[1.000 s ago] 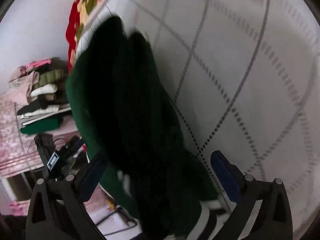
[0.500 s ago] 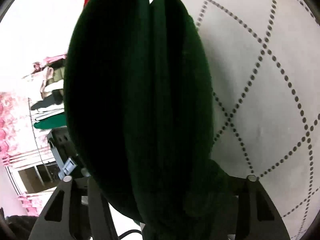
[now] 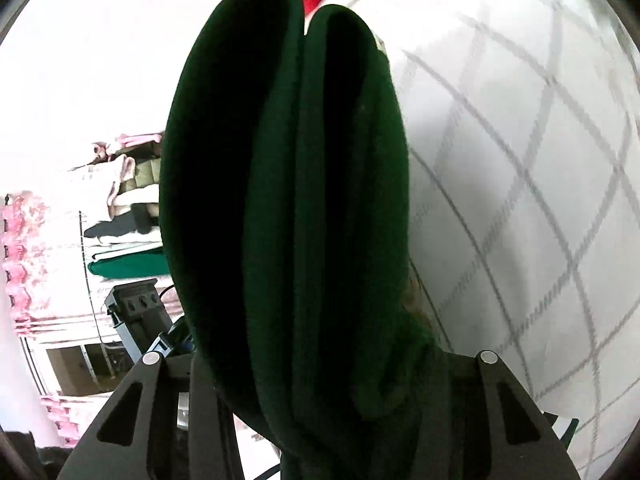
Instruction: Fold large clothes
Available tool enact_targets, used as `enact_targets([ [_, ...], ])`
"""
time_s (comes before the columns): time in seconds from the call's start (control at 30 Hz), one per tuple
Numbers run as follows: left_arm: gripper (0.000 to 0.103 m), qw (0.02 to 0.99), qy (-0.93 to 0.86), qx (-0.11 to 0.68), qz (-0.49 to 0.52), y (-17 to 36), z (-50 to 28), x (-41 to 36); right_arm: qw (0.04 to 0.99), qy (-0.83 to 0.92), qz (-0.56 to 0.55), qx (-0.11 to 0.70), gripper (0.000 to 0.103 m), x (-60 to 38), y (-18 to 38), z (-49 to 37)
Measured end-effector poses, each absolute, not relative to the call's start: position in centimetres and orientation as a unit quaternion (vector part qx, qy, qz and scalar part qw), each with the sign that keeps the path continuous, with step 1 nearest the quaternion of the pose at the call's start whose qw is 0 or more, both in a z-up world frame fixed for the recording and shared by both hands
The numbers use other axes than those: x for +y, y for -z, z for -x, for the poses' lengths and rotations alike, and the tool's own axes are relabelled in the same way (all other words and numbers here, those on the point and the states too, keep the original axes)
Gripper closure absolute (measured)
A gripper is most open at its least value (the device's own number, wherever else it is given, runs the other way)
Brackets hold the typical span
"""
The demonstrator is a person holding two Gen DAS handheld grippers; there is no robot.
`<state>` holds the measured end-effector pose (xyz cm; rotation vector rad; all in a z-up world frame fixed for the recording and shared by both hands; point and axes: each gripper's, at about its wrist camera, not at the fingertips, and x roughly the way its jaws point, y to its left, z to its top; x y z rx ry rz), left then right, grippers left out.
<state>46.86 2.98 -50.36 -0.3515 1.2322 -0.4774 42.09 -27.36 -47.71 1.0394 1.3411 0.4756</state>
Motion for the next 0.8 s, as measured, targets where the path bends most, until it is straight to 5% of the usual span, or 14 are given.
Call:
enact_targets([
  [0.3,0.036,0.793,0.23,0.539,0.167,49.7,-59.5,1.7,0.667,-0.205,-0.433,0.571,0.056,-29.5,44.4,-57.3],
  [0.7,0.033,0.78,0.204,0.573,0.149,59.3,-70.2,2.3,0.67,-0.177,-0.391,0.606,0.056,-29.3,50.6,-74.0],
  [0.8,0.032,0.781,0.205,0.573,0.14,59.1,-69.9,2.2,0.676,-0.164,-0.37,0.616,0.046,-29.0,50.8,-74.0],
])
